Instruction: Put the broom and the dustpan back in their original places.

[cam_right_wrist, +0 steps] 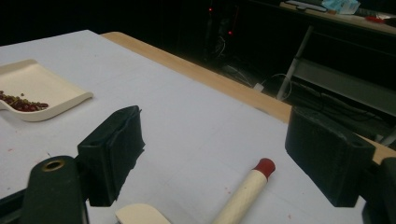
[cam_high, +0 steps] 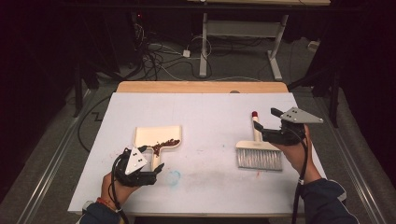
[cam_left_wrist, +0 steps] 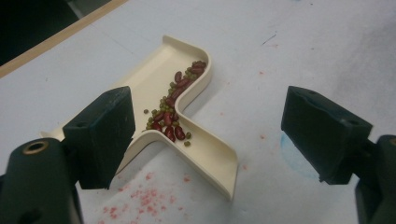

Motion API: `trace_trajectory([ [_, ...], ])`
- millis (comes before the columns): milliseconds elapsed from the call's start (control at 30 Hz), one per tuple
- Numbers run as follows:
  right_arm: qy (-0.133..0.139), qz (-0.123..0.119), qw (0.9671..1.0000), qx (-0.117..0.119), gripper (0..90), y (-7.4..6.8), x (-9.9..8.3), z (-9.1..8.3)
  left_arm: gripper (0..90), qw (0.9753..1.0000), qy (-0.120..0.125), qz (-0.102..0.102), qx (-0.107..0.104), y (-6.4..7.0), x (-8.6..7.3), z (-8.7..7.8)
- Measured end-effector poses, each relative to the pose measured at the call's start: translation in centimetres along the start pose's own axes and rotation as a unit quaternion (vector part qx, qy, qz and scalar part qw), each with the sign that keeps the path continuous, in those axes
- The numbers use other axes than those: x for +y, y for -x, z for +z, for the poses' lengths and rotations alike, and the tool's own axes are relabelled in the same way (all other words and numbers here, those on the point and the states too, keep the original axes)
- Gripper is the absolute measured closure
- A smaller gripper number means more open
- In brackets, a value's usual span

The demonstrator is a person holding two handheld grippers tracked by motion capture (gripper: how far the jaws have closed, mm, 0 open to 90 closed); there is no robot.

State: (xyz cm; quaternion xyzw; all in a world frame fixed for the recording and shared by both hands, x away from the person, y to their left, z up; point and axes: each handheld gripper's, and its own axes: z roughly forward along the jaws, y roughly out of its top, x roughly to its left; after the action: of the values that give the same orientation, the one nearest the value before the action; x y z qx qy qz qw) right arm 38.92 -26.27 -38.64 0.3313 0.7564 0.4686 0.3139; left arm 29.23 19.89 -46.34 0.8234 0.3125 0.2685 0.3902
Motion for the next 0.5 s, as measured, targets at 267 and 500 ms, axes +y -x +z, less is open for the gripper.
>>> trace_trajectory([
  [267, 0.014, -0.009, 0.9999, 0.001, 17.6, -0.8, 0.2, -1.2, 17.1, 1.0, 0.003, -0.008, -0.002, 0.0, -0.5, -0.3],
  [500, 0.025, -0.014, 0.9996, 0.004, 16.9, -1.4, 0.4, -2.2, 17.1, 0.9999, -0.001, -0.007, -0.01, 0.7, -0.7, 0.0],
])
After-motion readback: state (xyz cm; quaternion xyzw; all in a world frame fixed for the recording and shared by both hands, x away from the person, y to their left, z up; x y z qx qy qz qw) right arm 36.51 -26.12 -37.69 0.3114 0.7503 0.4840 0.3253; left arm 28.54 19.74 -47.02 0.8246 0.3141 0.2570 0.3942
